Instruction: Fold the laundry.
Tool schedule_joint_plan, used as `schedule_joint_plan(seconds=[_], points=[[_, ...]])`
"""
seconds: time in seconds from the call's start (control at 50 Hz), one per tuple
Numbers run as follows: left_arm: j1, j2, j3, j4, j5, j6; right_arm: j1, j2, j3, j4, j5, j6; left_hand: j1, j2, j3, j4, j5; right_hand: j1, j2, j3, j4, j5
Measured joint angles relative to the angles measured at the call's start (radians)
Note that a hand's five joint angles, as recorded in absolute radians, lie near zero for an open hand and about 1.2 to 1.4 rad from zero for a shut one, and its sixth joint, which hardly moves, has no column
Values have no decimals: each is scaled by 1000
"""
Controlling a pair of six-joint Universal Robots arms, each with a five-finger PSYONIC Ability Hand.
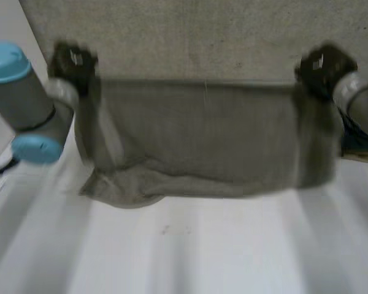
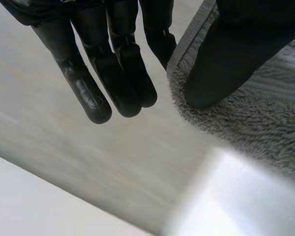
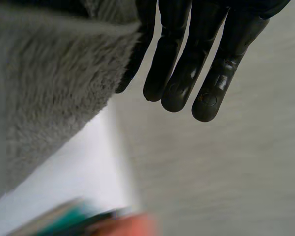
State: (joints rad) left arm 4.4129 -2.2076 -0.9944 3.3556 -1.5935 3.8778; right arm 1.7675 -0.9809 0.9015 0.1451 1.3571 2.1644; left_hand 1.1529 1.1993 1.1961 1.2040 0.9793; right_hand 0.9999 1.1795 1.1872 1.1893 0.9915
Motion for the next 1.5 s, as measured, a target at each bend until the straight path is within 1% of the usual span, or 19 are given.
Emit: schedule_joint_plan(seconds=[0.04, 0.08, 0.1, 0.12, 0.14, 0.2, 0.4, 0.52, 0.54, 0.68, 0.74, 0.86, 0.94, 1.02, 1.14, 1.26, 1.28, 1.36, 1.5], points=[[2, -55, 152, 171, 2, 12, 16, 38, -65, -254, 16, 22, 0, 0, 0, 0, 0, 0, 0, 0, 0, 0], [2, -71, 205, 244, 1, 14, 21, 47, -84, -368, 20, 36, 0, 0, 0, 0, 0, 0, 0, 0, 0, 0], [2, -71, 205, 244, 1, 14, 21, 47, -84, -368, 20, 36, 0, 0, 0, 0, 0, 0, 0, 0, 0, 0], [2, -91, 285, 372, 0, 11, 26, 54, -102, -503, 23, 59, 0, 0, 0, 0, 0, 0, 0, 0, 0, 0], [1, -96, 314, 429, -2, 5, 32, 56, -116, -645, 25, 95, 0, 0, 0, 0, 0, 0, 0, 0, 0, 3], [0, -98, 341, 505, -7, -19, 39, 55, -118, -727, 26, 136, 0, 0, 0, 0, 0, 0, 0, 0, 0, 7], [4, -71, 144, 483, 5, -110, 59, 50, -11, -568, 24, 178, 0, 0, 0, 0, 0, 0, 0, 0, 0, 9], [6, -54, -152, 464, 36, -118, 63, 49, 173, -482, 21, 178, 0, 0, 0, 0, 0, 0, 0, 0, 0, 9], [5, -52, -257, 462, 43, -116, 62, 49, 239, -471, 20, 178, 0, 0, 0, 0, 0, 0, 0, 0, 0, 9], [2, -11, -508, 437, 46, -91, 54, 31, 420, -400, 22, 174, 0, 0, 0, 0, 0, 0, 0, 0, 0, 9], [4, 62, -623, 399, 44, -61, 48, -2, 490, -312, 23, 161, 0, 0, 0, 0, 0, 0, 0, 0, 0, 9], [9, 305, -872, 232, 37, 38, -5, -164, 640, 6, 17, 82, 0, 0, 0, 0, 0, 0, 0, 0, 0, 9], [9, 501, -1025, 1, 34, 129, -90, -342, 765, 266, 1, -36, 0, 0, 0, 0, 0, 0, 0, 0, 0, 9], [8, 608, -1083, -178, 36, 175, -135, -434, 849, 369, -14, -152, 0, 0, 0, 0, 0, 0, 0, 0, 0, 9], [3, 633, -1061, -213, 37, 188, -146, -456, 889, 379, -26, -211, 0, 0, 0, 0, 0, 0, 0, 0, 0, 9], [0, 546, -971, -88, 37, 187, -130, -384, 844, 277, -17, -179, 0, 0, 0, 0, 0, 0, 0, 0, 0, 9], [-1, 472, -911, -10, 35, 188, -114, -331, 798, 212, -1, -155, 0, 0, 0, 0, 0, 0, 0, 0, 0, 9], [-1, 356, -805, 93, 30, 191, -83, -249, 698, 107, 38, -127, 0, 0, 0, 0, 0, 0, 0, 0, 0, 9], [8, 171, -429, 285, 9, 187, 8, -124, 346, -187, 121, -93, 0, 0, 0, 0, 0, 0, 0, 0, 0, 9]])
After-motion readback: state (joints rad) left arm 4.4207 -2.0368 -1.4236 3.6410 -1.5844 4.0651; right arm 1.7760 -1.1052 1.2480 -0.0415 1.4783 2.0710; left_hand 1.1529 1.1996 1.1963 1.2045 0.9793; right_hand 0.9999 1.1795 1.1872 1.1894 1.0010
